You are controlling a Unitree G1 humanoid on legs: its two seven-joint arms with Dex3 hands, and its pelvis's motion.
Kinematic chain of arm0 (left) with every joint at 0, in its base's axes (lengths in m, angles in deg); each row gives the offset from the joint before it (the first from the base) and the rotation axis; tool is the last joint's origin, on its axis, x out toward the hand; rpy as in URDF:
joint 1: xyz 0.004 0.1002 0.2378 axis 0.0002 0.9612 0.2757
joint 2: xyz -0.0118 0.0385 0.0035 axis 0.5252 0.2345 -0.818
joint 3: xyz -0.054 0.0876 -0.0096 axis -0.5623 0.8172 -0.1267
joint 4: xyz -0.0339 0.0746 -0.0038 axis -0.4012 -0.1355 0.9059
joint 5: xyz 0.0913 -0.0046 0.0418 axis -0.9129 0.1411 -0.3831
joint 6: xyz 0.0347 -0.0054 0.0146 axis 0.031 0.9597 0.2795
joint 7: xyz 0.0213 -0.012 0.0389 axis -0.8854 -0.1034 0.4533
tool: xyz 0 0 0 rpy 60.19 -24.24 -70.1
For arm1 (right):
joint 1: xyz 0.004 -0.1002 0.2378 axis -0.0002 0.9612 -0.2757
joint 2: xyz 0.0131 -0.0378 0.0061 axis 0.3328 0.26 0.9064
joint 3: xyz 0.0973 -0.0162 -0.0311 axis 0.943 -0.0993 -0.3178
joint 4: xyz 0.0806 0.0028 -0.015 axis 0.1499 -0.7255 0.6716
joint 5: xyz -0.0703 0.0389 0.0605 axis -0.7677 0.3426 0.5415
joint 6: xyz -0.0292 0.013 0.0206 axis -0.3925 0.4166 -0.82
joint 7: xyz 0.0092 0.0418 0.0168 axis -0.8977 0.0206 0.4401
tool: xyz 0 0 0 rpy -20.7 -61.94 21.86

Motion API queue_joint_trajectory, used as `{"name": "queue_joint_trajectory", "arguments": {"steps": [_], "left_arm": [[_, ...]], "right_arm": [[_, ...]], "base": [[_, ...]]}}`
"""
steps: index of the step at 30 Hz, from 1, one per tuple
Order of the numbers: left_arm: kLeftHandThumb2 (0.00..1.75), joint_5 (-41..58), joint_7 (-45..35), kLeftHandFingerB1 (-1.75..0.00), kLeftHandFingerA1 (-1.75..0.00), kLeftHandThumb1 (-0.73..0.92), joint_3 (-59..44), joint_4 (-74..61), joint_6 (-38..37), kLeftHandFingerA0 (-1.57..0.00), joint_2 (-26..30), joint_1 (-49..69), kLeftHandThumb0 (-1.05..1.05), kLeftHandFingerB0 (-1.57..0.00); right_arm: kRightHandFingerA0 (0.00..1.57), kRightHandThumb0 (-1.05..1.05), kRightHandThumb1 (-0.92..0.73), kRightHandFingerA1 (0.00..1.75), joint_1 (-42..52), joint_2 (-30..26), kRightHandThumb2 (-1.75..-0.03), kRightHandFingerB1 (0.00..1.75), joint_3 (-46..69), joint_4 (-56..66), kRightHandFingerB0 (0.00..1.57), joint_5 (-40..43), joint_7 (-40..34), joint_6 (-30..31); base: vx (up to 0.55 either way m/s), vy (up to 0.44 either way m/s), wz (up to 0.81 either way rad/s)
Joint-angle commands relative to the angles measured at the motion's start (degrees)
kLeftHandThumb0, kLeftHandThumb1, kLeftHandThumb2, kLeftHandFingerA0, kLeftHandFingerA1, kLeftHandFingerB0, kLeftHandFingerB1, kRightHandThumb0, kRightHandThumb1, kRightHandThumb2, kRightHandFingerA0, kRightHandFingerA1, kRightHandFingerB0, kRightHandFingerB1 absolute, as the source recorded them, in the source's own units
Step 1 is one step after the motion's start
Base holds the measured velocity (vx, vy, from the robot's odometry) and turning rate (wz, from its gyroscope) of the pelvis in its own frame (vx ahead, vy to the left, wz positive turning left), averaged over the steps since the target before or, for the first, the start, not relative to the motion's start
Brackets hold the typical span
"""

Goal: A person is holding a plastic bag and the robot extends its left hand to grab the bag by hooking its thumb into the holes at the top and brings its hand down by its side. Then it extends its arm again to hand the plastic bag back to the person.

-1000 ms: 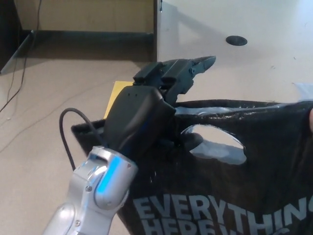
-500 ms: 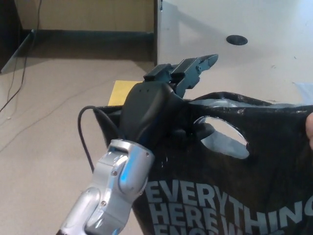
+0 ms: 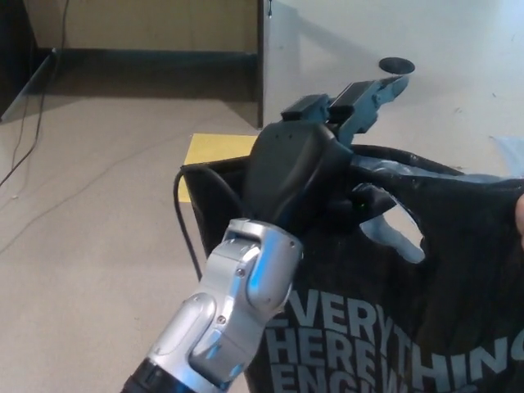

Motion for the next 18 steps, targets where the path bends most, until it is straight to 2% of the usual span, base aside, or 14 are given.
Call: {"name": "queue_joint_trajectory", "arguments": {"steps": [1, 2, 3, 4, 5, 6, 7, 8, 9, 16, 17, 18], "left_arm": [[0.79, -2.1, 2.8, -0.43, -0.59, 0.45, 0.3, -0.4, 0.6, -0.51, -0.6, -1.6, -0.57, -0.28], [0.58, -2.3, 2.8, -0.32, -0.65, 0.55, 0.3, -0.8, 0.6, -0.57, -0.6, -1.6, -0.52, -0.36], [0.58, -2.6, 3.0, -0.32, -0.65, 0.55, 0.4, -1.0, 0.7, -0.57, -0.6, -1.5, -0.52, -0.36], [0.79, -2.5, 2.5, -0.45, -0.67, 0.45, 0.4, -1.7, 1.0, -0.54, -0.8, -1.5, -0.55, -0.3], [0.8, -2.6, 2.2, -0.45, -0.79, 0.47, 0.3, -2.4, 1.4, -0.57, -1.0, -1.4, -0.57, -0.31], [0.8, -2.7, 1.8, -0.45, -0.79, 0.47, 0.2, -3.3, 1.9, -0.57, -1.3, -1.2, -0.57, -0.31], [0.57, -2.9, 2.0, -0.33, -0.88, 0.55, 0.2, -3.6, 2.1, -0.57, -1.7, -1.4, -0.49, -0.39], [0.57, -3.2, 2.3, -0.32, -0.63, 0.55, 0.4, -3.7, 2.1, -0.58, -1.8, -1.6, -0.48, -0.38], [0.58, -3.7, 2.4, -0.32, -0.38, 0.57, 0.7, -3.7, 2.3, -0.52, -2.1, -1.9, -0.5, -0.36], [0.58, -5.1, 3.1, -0.31, -0.39, 0.59, 2.2, 0.7, 3.0, -0.55, -4.2, -6.0, -0.55, -0.31], [0.59, -5.2, 3.0, -0.31, -0.49, 0.6, 2.4, 1.1, 3.2, -0.59, -4.5, -6.2, -0.53, -0.29], [0.61, -4.8, 2.8, -0.3, -0.7, 0.66, 2.8, 2.3, 2.9, -0.86, -4.9, -6.7, -0.44, -0.25]], "right_arm": [[0.69, -0.38, -0.72, 0.59, -0.3, -1.1, -0.62, 0.39, 0.2, 0.3, 0.54, 0.3, 0.6, -0.3], [0.69, -0.38, -0.72, 0.59, -0.2, -1.2, -0.62, 0.39, 0.2, 0.3, 0.53, 0.3, 0.7, -0.5], [0.69, -0.38, -0.72, 0.59, -0.1, -1.4, -0.62, 0.39, 0.1, 0.3, 0.53, 0.2, 0.7, -0.7], [0.69, -0.38, -0.72, 0.59, -0.1, -1.5, -0.62, 0.4, 0.0, 0.3, 0.53, 0.1, 0.6, -0.9], [0.69, -0.38, -0.72, 0.55, -0.1, -1.5, -0.62, 0.4, -0.1, 0.3, 0.53, 0.0, 0.6, -0.9], [0.69, -0.38, -0.72, 0.55, -0.1, -1.5, -0.62, 0.4, -0.1, 0.3, 0.53, -0.1, 0.6, -0.8], [0.69, -0.38, -0.73, 0.53, -0.1, -1.6, -0.62, 0.4, -0.4, 0.3, 0.54, -0.4, 0.7, -0.9], [0.68, -0.38, -0.72, 0.55, 0.0, -1.5, -0.62, 0.4, -0.2, 0.3, 0.55, 0.0, 0.9, -1.0], [0.69, -0.38, -0.72, 0.61, 0.1, -1.4, -0.62, 0.4, 0.0, 0.2, 0.54, 0.3, 1.0, -0.9], [0.68, -0.38, -0.72, 0.54, -0.2, -0.7, -0.62, 0.39, 0.1, 0.1, 0.53, 0.3, 0.8, 0.1], [0.69, -0.38, -0.72, 0.55, -0.2, -0.7, -0.62, 0.39, 0.0, 0.2, 0.53, 0.1, 0.6, 0.1], [0.68, -0.38, -0.72, 0.57, -0.2, -0.6, -0.62, 0.4, -0.1, 0.1, 0.53, 0.1, 0.7, -0.1]], "base": [[0.0, 0.0, 0.0], [0.0, 0.0, 0.0], [0.0, 0.0, 0.0], [0.0, 0.0, 0.0], [0.0, 0.0, 0.0], [0.0, 0.0, 0.0], [0.0, 0.0, 0.0], [0.0, 0.0, 0.0], [0.0, 0.0, 0.0], [0.0, 0.0, 0.0], [0.0, 0.0, 0.0], [0.0, 0.0, 0.0]]}}
